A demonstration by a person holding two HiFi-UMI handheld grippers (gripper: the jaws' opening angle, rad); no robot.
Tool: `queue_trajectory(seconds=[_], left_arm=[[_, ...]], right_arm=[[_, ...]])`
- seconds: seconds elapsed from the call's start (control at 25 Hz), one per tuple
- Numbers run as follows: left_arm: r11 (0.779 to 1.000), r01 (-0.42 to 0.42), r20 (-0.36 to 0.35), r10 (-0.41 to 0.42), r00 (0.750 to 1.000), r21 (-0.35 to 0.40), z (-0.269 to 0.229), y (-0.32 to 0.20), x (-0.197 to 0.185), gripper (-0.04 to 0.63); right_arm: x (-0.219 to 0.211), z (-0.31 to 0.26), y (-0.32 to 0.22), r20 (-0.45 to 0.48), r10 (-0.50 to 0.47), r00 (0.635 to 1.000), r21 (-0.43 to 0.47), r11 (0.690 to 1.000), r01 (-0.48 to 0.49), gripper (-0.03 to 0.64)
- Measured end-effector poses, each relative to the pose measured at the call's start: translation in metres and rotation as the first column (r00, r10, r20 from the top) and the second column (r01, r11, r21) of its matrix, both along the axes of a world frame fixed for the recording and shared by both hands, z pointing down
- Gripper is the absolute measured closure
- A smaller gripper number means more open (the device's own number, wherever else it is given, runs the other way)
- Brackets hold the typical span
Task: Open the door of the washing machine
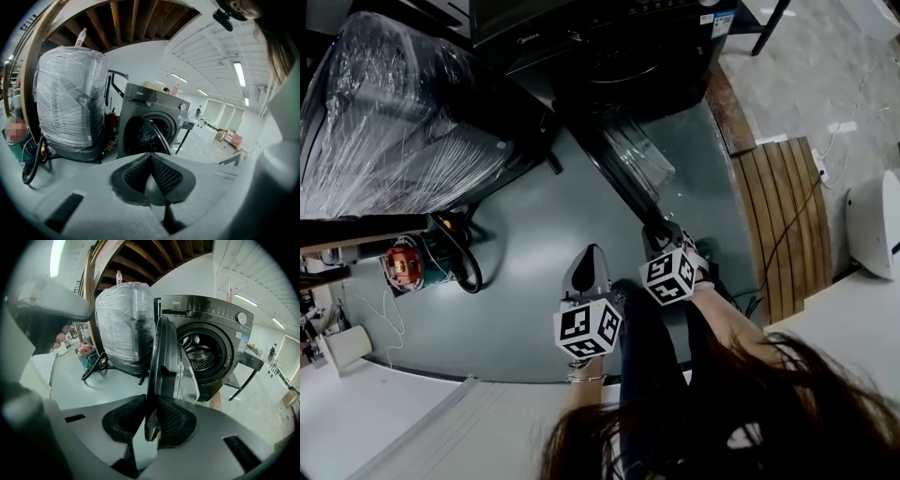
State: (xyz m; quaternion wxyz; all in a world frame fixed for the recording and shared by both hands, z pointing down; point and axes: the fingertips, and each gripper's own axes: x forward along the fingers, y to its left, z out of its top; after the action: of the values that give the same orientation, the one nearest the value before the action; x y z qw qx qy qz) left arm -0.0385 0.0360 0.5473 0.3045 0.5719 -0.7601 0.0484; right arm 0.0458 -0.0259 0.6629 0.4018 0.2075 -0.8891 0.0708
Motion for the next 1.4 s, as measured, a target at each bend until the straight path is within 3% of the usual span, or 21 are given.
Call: queue_trajectory(seconds=[0.6, 1.4], left_arm=[[0.999, 0.033, -0.010, -0.033, 0.999, -0.002, 0.009, 0.051, -0.039, 0.582], [1.000, 0.012, -0.044, -0.012, 0.999, -0.001, 0.025, 0.109, -0.092, 0.583]], right_arm=[[-0.036, 0.002, 0.045, 0.000, 0.032, 0.999, 0.000, 0.999, -0.032, 0.549], [-0.105, 0.006, 0.102, 0.002, 0.089, 0.996, -0.009, 0.996, -0.089, 0.537]])
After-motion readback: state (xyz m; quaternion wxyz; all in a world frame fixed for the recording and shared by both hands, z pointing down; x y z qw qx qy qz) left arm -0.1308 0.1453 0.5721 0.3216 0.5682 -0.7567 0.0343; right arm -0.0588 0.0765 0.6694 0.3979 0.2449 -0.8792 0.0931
